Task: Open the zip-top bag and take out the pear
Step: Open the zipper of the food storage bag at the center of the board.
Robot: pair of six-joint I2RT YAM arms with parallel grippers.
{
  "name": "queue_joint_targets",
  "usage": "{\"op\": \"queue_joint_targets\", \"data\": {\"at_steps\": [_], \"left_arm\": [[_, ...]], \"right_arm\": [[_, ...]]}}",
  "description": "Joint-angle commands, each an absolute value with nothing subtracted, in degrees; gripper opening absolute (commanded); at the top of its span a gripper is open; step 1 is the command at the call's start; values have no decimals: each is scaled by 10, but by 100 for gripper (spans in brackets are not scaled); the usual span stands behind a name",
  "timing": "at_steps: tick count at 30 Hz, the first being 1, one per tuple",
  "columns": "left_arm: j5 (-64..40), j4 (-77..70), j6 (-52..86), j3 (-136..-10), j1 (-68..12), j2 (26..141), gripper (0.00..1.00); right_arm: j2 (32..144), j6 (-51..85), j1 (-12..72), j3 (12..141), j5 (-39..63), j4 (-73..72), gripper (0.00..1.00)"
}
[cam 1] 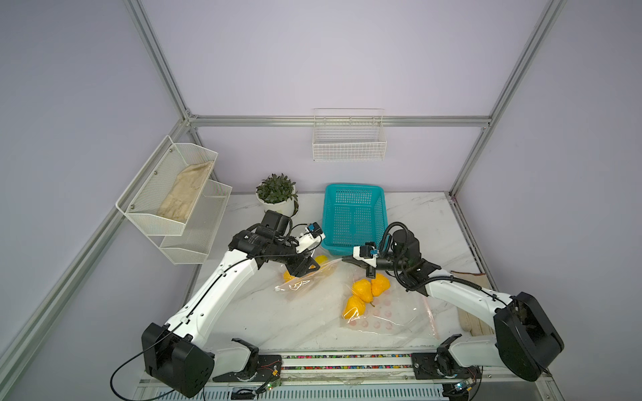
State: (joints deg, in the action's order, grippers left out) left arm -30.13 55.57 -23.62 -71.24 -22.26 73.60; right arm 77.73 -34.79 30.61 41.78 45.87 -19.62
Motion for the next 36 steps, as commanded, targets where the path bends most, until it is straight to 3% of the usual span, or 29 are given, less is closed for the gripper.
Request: {"op": "queue_joint_targets", "data": {"at_steps": [1, 14, 34, 35, 36], "left_arm": [[-314, 554, -250, -698, -221, 728, 58], [-294, 555, -254, -695, -225, 756, 44], [-311, 555, -252, -691, -236, 790, 11], [-311, 555, -248, -694, -236, 793, 6], [-311, 555, -244, -699, -236, 800, 0]], "right_arm": [[773, -359, 309, 425, 460, -194, 0], [774, -360, 309, 428, 453, -201, 0], [782, -338, 308, 435, 399, -229, 0], [782, -322, 308, 435, 385, -235, 4], [782, -294, 308, 435, 365, -244, 16]]}}
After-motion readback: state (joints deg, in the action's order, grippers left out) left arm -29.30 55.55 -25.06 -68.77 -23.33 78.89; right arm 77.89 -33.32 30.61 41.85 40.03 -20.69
